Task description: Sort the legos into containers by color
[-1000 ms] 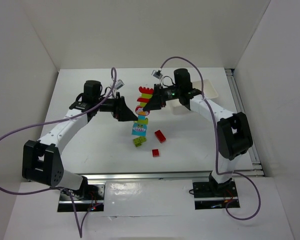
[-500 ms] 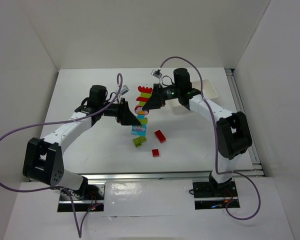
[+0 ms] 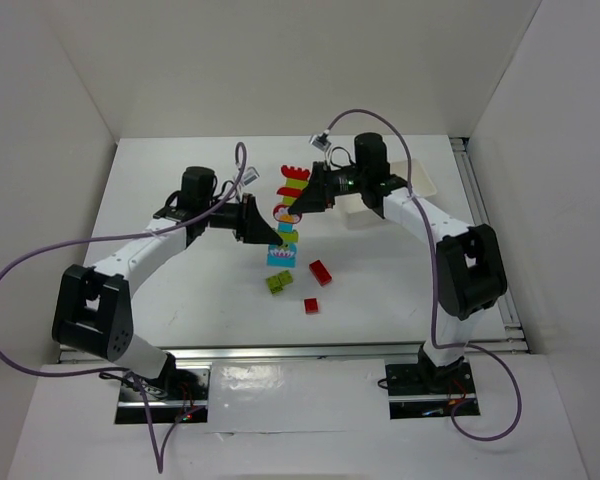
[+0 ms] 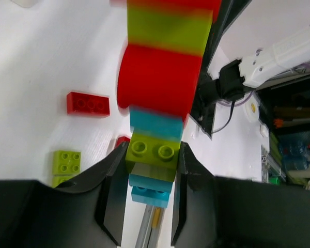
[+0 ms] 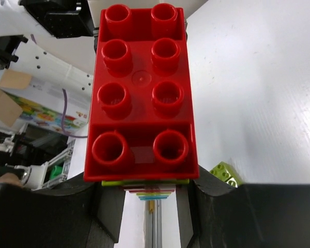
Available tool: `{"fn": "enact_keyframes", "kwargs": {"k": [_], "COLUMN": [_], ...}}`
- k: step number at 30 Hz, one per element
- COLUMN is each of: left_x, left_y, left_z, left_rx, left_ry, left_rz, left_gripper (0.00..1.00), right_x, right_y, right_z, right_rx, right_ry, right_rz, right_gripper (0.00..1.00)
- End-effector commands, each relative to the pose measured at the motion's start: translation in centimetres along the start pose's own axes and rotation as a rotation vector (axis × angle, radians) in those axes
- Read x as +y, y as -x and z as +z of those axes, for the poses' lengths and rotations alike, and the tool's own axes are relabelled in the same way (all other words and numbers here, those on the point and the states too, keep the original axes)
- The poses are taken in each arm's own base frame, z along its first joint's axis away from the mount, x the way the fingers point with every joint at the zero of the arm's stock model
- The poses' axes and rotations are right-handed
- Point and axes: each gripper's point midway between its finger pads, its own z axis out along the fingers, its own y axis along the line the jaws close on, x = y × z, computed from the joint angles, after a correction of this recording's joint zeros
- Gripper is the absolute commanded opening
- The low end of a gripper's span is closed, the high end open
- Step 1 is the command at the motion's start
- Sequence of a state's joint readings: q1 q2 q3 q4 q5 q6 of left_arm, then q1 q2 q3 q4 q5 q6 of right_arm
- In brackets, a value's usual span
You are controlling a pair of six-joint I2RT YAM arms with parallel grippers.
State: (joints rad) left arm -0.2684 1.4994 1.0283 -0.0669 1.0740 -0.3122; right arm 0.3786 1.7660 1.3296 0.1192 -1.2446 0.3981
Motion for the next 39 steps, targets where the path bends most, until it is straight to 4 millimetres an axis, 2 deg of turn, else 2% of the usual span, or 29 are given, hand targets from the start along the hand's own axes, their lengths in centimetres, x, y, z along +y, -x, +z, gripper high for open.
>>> {"fn": "enact_keyframes", "kwargs": {"k": [1, 2, 3, 4, 6, 8, 10, 11, 13, 14, 15, 17, 18, 21, 22, 23, 24, 25, 26, 27, 29, 31, 33, 34, 36, 37, 39], "left_x": [0.7, 1.1, 1.4, 1.9, 2.4, 3.5, 4.8, 6.5, 7.8, 9.5, 10.4, 11.8, 13.0, 14.7, 16.2, 16.4, 16.7, 17.2, 17.5, 17.7, 17.5, 16.3, 14.6, 12.4, 9.5, 6.5, 4.5], "left_y": [1.4, 1.4, 1.5, 1.5, 1.5, 1.5, 1.8, 2.3, 2.6, 2.3, 3.3, 3.2, 2.9, 3.0, 2.9, 2.5, 2.6, 2.2, 2.3, 1.9, 2.6, 4.4, 5.8, 7.5, 9.1, 9.8, 9.4], "left_z": [-1.0, -1.5, -1.5, -1.9, -2.2, -2.8, -3.4, -4.0, -4.0, -3.9, -4.1, -4.0, -3.7, -3.3, -3.3, -3.0, -2.7, -2.8, -2.7, -2.5, -3.0, -4.2, -5.3, -6.2, -6.7, -6.6, -5.8], "left_rx": [-0.027, -0.039, -0.042, -0.048, -0.052, -0.062, -0.081, -0.108, -0.108, -0.101, -0.117, -0.109, -0.103, -0.102, -0.098, -0.079, -0.069, -0.063, -0.059, -0.05, -0.048, -0.075, -0.104, -0.141, -0.168, -0.169, -0.15], "left_ry": [0.024, 0.045, 0.06, 0.081, 0.101, 0.157, 0.218, 0.29, 0.346, 0.392, 0.439, 0.482, 0.504, 0.53, 0.54, 0.524, 0.515, 0.508, 0.509, 0.501, 0.494, 0.506, 0.508, 0.502, 0.425, 0.319, 0.208], "left_rz": [0.032, 0.027, 0.026, 0.01, 0.005, -0.022, -0.065, -0.122, -0.173, -0.222, -0.238, -0.296, -0.337, -0.378, -0.401, -0.424, -0.436, -0.455, -0.444, -0.454, -0.43, -0.372, -0.314, -0.243, -0.144, -0.088, -0.059], "left_gripper": [0.0, 0.0, 0.0, 0.0, 0.0, 0.0, 0.0, 0.0, 0.0, 0.0, 0.0, 0.0, 0.0, 0.0, 0.03, 0.44, 0.6, 0.68, 0.95, 1.0, 1.0, 1.0, 0.95, 0.88, 0.87, 0.87, 0.9], "right_x": [0.9, 1.1, 0.3, 0.8, 0.6, -0.5, -1.5, -1.8, -3.1, -3.4, -3.8, -5.2, -5.4, -6.2, -5.9, -6.2, -6.3, -6.3, -6.6, -6.8, -6.4, -6.1, -4.6, -4.2, -2.3, -1.7, -0.9], "right_y": [5.4, 5.8, 6.5, 7.1, 7.5, 8.2, 8.0, 7.7, 6.8, 6.5, 6.3, 5.4, 5.0, 3.6, 3.6, 2.7, 2.5, 2.3, 1.5, 1.1, 0.7, 0.1, -0.2, -0.3, -0.4, -0.4, -0.4], "right_z": [-3.4, -4.0, -4.7, -4.9, -5.7, -6.6, -7.1, -7.1, -7.2, -7.3, -7.4, -8.0, -8.3, -8.7, -8.8, -8.8, -8.9, -8.9, -8.9, -8.9, -8.9, -8.7, -8.0, -8.1, -7.4, -7.2, -6.7], "right_rx": [-0.162, -0.184, -0.221, -0.243, -0.287, -0.341, -0.347, -0.336, -0.32, -0.314, -0.308, -0.298, -0.294, -0.269, -0.267, -0.247, -0.236, -0.231, -0.214, -0.206, -0.186, -0.158, -0.132, -0.129, -0.115, -0.109, -0.099], "right_ry": [-0.138, -0.155, -0.188, -0.198, -0.234, -0.306, -0.375, -0.382, -0.425, -0.439, -0.461, -0.534, -0.559, -0.611, -0.611, -0.619, -0.623, -0.624, -0.63, -0.633, -0.624, -0.599, -0.518, -0.491, -0.381, -0.344, -0.273], "right_rz": [-0.139, -0.143, -0.151, -0.161, -0.15, -0.131, -0.105, -0.112, -0.061, -0.053, -0.054, -0.017, -0.022, 0.005, 0.008, 0.025, 0.023, 0.031, 0.045, 0.045, 0.035, 0.025, 0.02, 0.022, -0.009, -0.018, -0.017], "right_gripper": [0.2, 0.2, 0.2, 0.2, 0.2, 0.2, 0.2, 0.2, 0.2, 0.2, 0.2, 0.2, 0.2, 0.2, 0.2, 0.2, 0.2, 0.2, 0.2, 0.2, 0.2, 0.2, 0.2, 0.2, 0.2, 0.2, 0.2]}}
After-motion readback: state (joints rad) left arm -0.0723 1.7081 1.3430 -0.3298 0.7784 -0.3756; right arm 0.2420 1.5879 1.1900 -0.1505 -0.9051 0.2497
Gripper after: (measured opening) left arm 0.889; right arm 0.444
